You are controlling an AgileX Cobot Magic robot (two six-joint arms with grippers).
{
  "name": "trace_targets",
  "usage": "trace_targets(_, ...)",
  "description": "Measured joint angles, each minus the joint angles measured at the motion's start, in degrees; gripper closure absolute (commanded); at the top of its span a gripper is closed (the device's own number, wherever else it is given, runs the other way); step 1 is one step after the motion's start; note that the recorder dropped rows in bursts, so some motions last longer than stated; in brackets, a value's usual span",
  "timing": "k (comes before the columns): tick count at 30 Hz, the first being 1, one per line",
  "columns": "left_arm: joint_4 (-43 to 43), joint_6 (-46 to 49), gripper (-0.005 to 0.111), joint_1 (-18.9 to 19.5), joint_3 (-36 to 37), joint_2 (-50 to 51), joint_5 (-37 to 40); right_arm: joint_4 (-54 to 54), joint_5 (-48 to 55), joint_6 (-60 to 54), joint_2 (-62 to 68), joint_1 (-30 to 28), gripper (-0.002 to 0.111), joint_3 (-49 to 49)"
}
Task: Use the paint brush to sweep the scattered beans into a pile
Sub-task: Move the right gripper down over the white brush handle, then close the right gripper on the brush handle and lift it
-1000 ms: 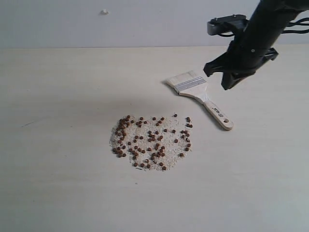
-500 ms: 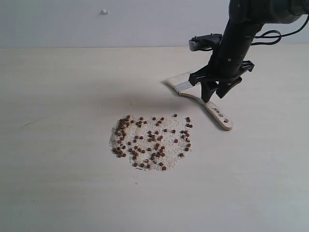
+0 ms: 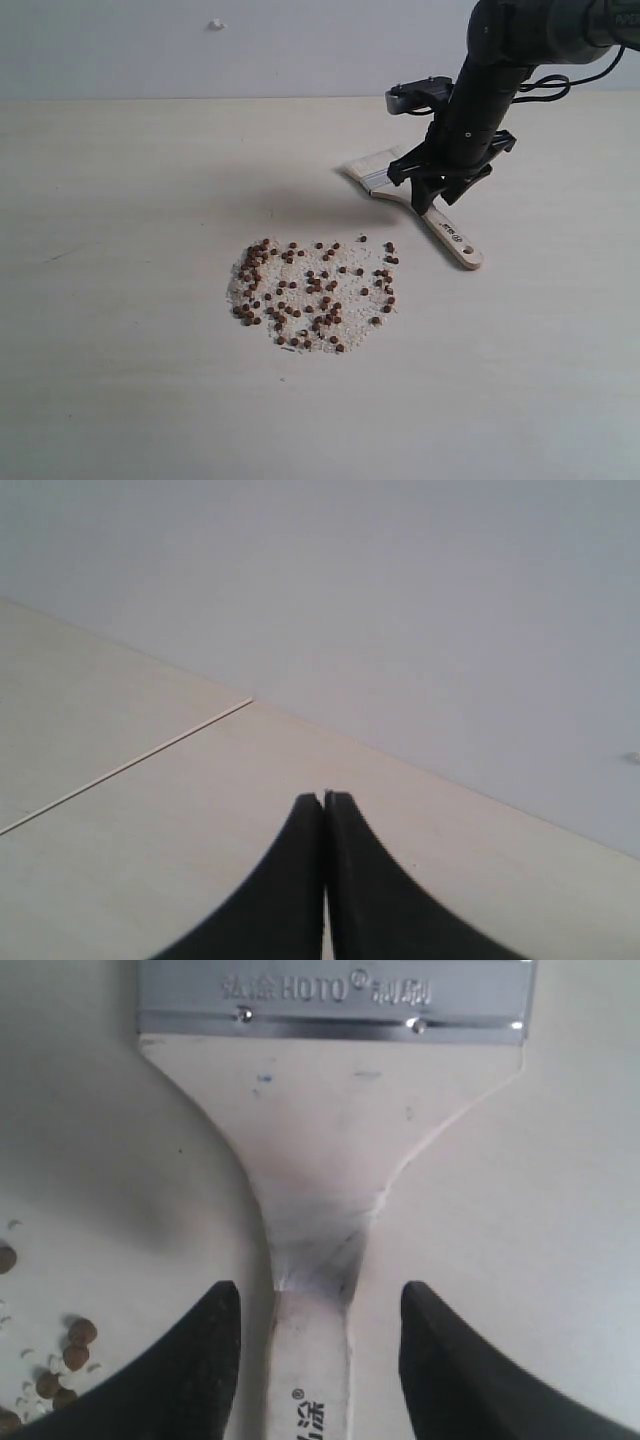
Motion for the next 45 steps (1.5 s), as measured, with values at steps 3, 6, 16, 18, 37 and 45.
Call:
trace_targets(3,0.0,0.0,0.107,0.0,0.0,0.0,0.0,0.1,-0.2,-0.13,0.23,0.0,0.061,0.0)
trace_targets(6,0.0,0.0,0.107,0.0,0.0,0.0,0.0,0.22,-0.34,-0.22,0.44,0.0,0.061,0.0)
trace_targets(16,0.0,0.0,0.107,0.0,0.0,0.0,0.0,0.56,-0.67,-0.36,0.44,0.12,0.061,0.0)
trace_targets(18,0.0,0.0,0.107,0.0,0.0,0.0,0.0,0.56,-0.67,-0.36,0.54,0.12,0.061,0.0)
trace_targets(37,0.0,0.0,0.107,0.0,0.0,0.0,0.0,0.56,0.06,-0.36,2.49,0.12,0.061,-0.61)
trace_targets(45,0.0,0.0,0.107,0.0,0.0,0.0,0.0,-3.21,-0.58,2.17,2.49,0.33,0.061,-0.61)
